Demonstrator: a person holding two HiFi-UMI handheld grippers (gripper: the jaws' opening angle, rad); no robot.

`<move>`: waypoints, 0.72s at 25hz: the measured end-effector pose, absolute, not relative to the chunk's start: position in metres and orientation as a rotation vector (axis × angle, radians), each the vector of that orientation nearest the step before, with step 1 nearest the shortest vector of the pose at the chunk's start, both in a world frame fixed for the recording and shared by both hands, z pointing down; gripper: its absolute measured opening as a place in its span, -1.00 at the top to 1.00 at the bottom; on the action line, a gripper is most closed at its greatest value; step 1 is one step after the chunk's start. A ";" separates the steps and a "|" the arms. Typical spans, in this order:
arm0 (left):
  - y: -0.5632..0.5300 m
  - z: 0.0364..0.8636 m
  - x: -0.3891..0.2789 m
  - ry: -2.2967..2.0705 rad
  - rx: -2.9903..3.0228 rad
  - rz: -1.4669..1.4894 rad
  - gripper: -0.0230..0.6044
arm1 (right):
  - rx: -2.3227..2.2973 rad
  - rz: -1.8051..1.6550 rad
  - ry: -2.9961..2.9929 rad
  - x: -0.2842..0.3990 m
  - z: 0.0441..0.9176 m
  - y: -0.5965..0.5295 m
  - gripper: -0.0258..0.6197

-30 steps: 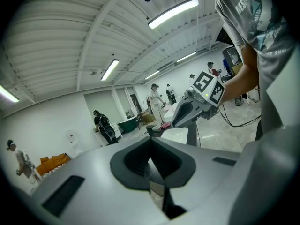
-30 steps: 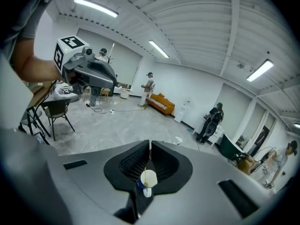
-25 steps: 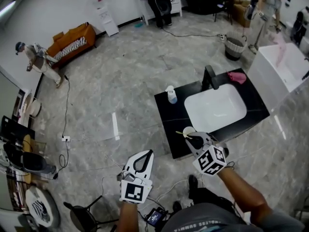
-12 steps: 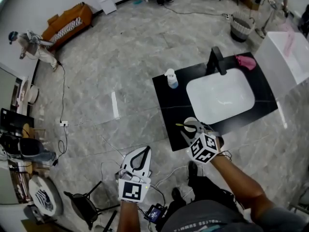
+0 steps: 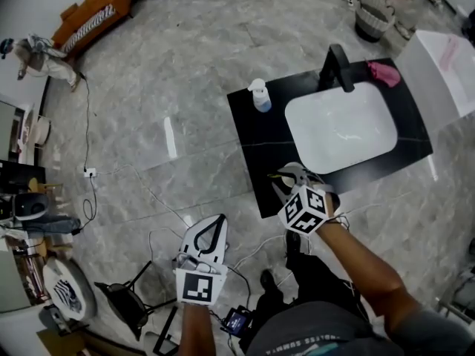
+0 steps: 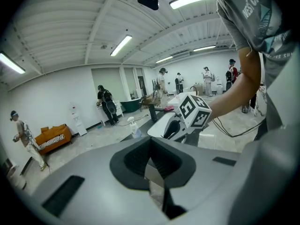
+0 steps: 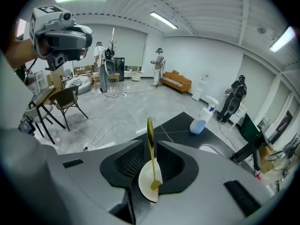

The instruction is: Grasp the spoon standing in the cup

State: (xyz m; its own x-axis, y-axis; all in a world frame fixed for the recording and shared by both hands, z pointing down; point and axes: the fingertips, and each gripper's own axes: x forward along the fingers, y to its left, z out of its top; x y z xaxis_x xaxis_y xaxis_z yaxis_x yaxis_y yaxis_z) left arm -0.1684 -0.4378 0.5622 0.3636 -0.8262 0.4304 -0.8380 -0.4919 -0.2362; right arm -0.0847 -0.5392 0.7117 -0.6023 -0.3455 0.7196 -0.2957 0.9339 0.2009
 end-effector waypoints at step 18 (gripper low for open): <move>-0.427 0.557 -0.176 -1.560 2.590 0.768 0.92 | 0.618 -0.145 -2.266 -0.072 0.691 -0.549 0.82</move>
